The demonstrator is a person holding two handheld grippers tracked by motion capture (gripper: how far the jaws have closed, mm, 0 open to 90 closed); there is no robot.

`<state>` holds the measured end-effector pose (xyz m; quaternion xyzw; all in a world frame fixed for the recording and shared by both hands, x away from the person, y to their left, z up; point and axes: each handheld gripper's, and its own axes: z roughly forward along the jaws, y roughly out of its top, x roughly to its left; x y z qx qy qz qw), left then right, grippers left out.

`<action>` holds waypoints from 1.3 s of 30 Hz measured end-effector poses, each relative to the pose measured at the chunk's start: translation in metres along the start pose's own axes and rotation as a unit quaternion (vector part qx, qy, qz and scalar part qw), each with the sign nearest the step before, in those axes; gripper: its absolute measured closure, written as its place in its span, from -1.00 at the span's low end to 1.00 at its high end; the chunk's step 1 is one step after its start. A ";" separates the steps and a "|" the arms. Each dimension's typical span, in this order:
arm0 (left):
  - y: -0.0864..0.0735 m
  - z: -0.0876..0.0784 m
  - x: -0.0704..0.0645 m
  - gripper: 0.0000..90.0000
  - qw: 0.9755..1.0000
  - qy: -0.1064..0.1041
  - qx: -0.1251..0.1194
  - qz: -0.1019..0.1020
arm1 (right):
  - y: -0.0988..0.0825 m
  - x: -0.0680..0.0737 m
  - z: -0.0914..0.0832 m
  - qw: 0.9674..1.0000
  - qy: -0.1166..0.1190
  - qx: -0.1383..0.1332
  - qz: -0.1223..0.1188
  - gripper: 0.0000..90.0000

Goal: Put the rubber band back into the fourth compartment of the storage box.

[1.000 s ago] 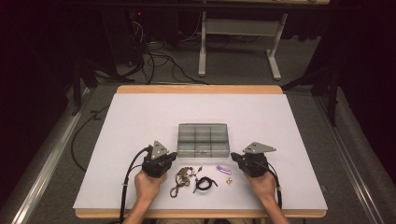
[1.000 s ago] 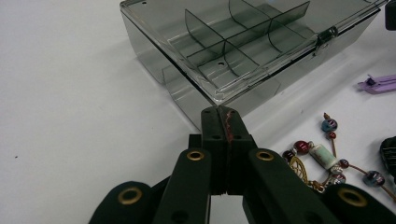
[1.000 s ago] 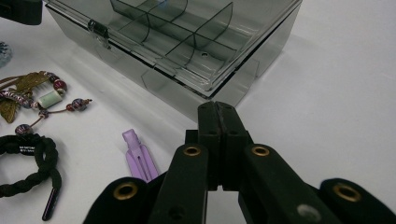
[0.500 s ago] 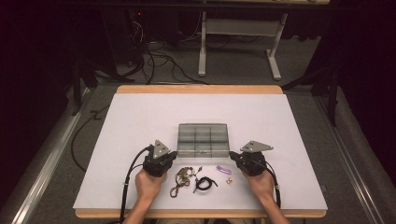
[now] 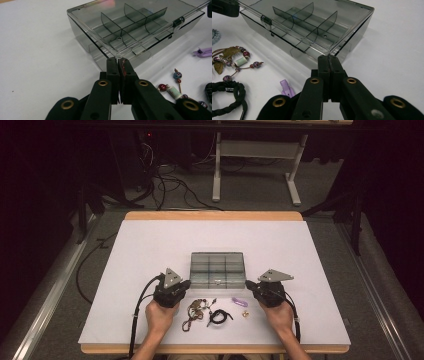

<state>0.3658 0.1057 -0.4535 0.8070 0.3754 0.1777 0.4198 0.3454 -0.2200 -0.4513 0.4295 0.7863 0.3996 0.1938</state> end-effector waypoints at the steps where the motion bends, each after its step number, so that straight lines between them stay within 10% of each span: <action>1: 0.001 0.000 0.000 0.93 1.000 0.000 0.000 0.000 | 0.001 0.000 -0.001 1.000 0.000 -0.002 0.002 1.00; 31: 0.020 0.008 0.000 0.33 1.000 0.014 -0.009 -0.008 | 0.015 -0.007 -0.007 1.000 0.002 -0.008 0.009 0.98; 39: 0.025 0.008 0.002 0.25 1.000 0.014 -0.011 -0.009 | 0.018 -0.011 -0.010 1.000 -0.019 -0.011 -0.005 0.55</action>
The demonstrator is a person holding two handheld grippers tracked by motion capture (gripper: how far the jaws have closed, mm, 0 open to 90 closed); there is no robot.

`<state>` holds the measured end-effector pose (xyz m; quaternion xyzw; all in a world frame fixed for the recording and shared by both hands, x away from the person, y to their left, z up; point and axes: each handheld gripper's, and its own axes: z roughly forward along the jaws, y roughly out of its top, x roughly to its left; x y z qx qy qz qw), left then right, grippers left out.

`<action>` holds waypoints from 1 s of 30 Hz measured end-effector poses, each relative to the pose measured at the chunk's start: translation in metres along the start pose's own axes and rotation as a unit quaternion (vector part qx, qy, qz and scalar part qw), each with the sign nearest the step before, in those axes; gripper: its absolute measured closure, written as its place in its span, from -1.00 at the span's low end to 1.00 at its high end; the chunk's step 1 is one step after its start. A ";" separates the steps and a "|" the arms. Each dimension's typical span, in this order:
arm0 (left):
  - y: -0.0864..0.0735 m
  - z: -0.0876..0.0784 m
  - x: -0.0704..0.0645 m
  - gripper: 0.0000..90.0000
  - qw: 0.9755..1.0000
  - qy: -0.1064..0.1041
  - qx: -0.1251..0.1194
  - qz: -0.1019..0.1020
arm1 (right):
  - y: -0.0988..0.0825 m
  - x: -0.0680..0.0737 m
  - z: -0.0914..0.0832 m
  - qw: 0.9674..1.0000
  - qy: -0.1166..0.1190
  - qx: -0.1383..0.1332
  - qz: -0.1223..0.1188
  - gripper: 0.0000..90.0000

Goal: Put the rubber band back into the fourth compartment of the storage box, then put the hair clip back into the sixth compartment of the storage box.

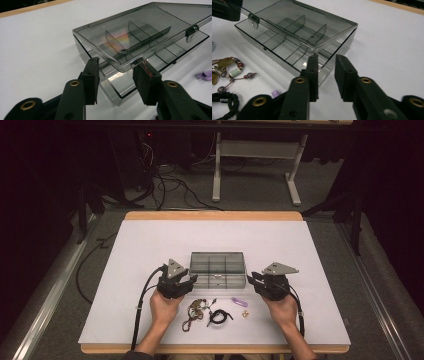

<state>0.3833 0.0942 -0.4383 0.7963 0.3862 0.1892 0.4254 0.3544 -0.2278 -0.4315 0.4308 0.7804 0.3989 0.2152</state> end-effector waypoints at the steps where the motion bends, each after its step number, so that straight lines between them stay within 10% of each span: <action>1: 0.000 0.001 0.001 0.24 1.000 0.000 -0.002 -0.002 | 0.001 -0.001 0.001 1.000 -0.004 -0.001 -0.006 0.48; 13: 0.011 0.002 0.003 0.17 1.000 -0.005 -0.001 0.001 | 0.009 0.001 0.004 0.997 -0.029 -0.022 -0.066 0.25; 30: 0.030 0.004 0.009 0.13 1.000 -0.003 -0.008 0.003 | 0.027 -0.006 0.005 0.998 -0.009 -0.028 -0.047 0.25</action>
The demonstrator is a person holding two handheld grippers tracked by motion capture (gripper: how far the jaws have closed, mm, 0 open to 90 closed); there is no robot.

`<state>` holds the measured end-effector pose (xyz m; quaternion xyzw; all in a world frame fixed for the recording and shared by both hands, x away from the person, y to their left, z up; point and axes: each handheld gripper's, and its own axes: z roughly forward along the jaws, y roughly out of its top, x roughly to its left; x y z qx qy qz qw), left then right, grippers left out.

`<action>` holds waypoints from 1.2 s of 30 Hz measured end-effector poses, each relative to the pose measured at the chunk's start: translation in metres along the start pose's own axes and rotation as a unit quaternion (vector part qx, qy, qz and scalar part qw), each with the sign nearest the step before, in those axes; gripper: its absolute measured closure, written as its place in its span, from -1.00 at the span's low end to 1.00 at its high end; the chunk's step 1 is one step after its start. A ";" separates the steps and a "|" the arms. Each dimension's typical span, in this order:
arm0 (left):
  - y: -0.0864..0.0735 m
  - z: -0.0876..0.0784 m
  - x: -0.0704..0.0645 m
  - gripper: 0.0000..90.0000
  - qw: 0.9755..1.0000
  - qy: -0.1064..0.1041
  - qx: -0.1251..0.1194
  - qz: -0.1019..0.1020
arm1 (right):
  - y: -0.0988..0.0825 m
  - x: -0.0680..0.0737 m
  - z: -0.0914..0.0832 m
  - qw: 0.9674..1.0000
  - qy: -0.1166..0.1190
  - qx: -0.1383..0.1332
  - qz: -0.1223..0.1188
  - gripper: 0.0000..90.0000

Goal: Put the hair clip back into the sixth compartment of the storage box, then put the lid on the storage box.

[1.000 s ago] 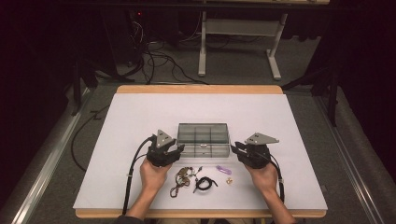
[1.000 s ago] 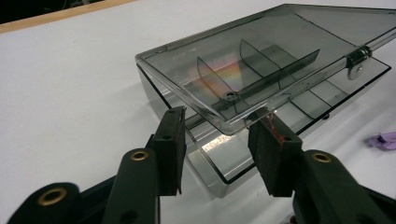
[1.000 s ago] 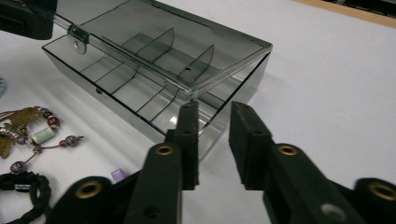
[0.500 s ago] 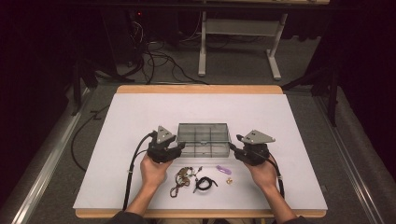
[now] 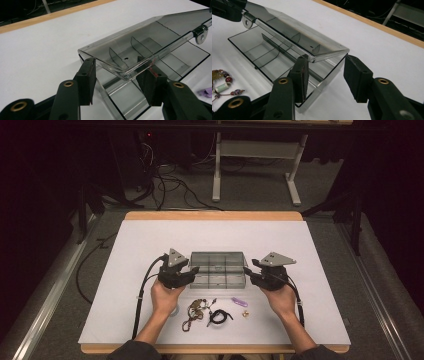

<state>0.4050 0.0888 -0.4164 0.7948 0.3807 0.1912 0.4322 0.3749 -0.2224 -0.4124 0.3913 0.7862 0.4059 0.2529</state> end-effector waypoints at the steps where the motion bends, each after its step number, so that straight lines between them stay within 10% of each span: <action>1: 0.002 0.001 0.001 0.13 1.000 0.001 0.000 0.003 | 0.002 -0.001 0.001 1.000 0.001 -0.005 0.001 0.25; 36: 0.021 0.020 0.023 0.28 1.000 -0.010 -0.015 -0.010 | 0.019 -0.019 0.019 0.998 0.021 -0.044 0.034 0.37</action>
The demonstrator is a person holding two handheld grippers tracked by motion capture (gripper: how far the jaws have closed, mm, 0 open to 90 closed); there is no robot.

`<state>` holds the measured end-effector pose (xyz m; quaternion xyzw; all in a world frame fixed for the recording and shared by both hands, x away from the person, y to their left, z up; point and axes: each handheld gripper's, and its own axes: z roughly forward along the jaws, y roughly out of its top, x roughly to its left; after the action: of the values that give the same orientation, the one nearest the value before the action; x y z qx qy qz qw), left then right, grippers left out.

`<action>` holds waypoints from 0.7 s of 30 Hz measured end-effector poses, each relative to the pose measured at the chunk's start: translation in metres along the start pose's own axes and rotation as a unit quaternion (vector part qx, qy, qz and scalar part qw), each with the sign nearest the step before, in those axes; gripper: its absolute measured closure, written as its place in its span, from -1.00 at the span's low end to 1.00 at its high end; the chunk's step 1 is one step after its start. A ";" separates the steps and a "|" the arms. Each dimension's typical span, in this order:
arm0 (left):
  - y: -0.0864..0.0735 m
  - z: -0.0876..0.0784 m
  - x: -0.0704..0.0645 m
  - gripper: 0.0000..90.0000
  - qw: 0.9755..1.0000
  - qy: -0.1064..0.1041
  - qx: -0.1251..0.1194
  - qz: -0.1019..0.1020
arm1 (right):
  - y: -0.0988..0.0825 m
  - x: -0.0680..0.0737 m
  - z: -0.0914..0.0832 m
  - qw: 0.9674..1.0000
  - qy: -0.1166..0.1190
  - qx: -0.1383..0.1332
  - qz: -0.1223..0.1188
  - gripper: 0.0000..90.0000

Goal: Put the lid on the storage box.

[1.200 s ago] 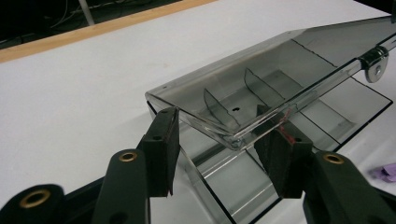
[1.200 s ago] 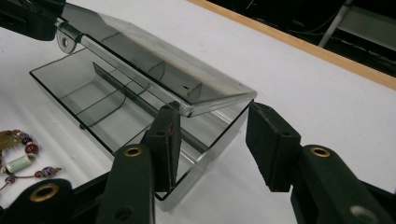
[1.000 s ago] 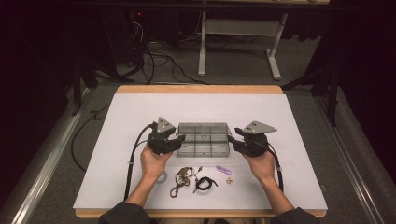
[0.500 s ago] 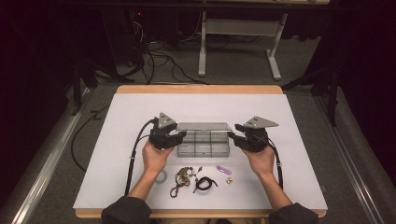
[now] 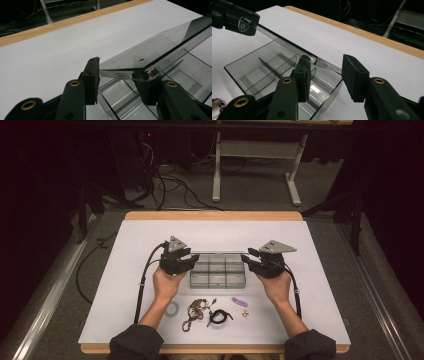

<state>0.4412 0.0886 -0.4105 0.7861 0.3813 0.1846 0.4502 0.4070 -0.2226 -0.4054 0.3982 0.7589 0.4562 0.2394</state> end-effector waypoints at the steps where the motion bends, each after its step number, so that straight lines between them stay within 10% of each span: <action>1: 0.000 0.001 0.001 0.29 1.000 -0.001 0.000 -0.002 | 0.000 0.000 0.001 1.000 0.002 -0.001 0.006 0.37; 21: -0.003 0.013 0.014 0.44 0.999 0.000 -0.019 -0.032 | -0.001 -0.009 0.024 0.999 -0.011 -0.011 0.033 0.49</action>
<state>0.4571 0.0925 -0.4204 0.7650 0.4027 0.1771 0.4704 0.4290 -0.2184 -0.4171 0.4250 0.7376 0.4681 0.2370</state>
